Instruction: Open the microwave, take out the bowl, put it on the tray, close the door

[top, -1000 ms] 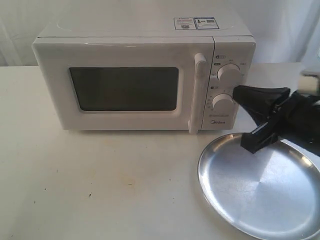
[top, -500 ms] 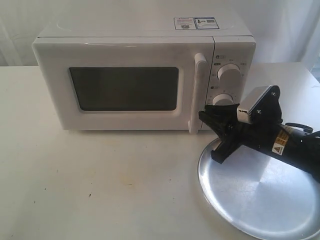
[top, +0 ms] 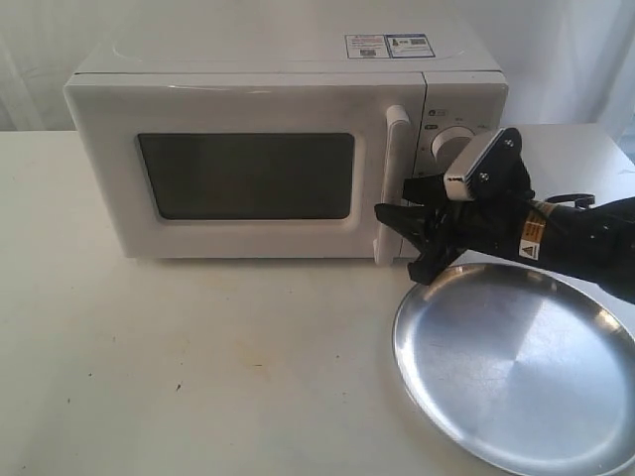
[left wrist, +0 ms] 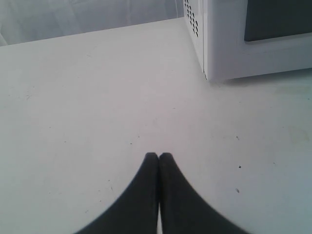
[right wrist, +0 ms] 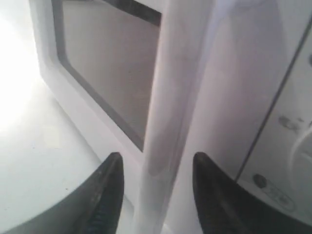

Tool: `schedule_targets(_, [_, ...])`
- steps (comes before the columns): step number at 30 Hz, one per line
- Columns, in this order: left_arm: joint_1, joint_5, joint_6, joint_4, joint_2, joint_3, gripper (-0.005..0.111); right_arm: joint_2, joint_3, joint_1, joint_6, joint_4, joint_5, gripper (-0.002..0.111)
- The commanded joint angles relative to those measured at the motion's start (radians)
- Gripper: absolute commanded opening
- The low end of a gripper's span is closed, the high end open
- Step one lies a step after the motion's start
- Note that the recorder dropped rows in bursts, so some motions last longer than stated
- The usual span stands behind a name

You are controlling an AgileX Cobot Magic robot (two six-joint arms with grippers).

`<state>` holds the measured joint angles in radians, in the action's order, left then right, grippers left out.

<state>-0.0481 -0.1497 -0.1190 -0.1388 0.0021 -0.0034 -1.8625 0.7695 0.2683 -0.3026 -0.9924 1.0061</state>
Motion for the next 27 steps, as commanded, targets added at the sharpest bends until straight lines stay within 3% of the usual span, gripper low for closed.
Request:
schedule_targets(1, [0.001, 0.000, -0.006, 0.004, -0.002, 0.003, 0.000, -0.035, 0.036, 0.003, -0.069, -0.089, -0.006, 0.040])
schedule_targets(6, [0.001, 0.000, -0.006, 0.004, -0.002, 0.003, 0.000, -0.069, 0.047, 0.003, -0.069, -0.089, 0.005, 0.031])
schedule_targets(11, [0.001, 0.000, -0.006, 0.004, -0.002, 0.003, 0.000, -0.069, 0.047, 0.003, -0.069, -0.107, 0.012, 0.000])
schedule_targets(16, [0.001, 0.000, -0.006, 0.004, -0.002, 0.003, 0.000, -0.069, 0.047, 0.003, -0.058, -0.155, 0.040, 0.000])
schedule_targets(27, [0.001, 0.000, -0.006, 0.004, -0.002, 0.003, 0.000, -0.069, 0.047, 0.003, -0.071, -0.460, 0.215, 0.000])
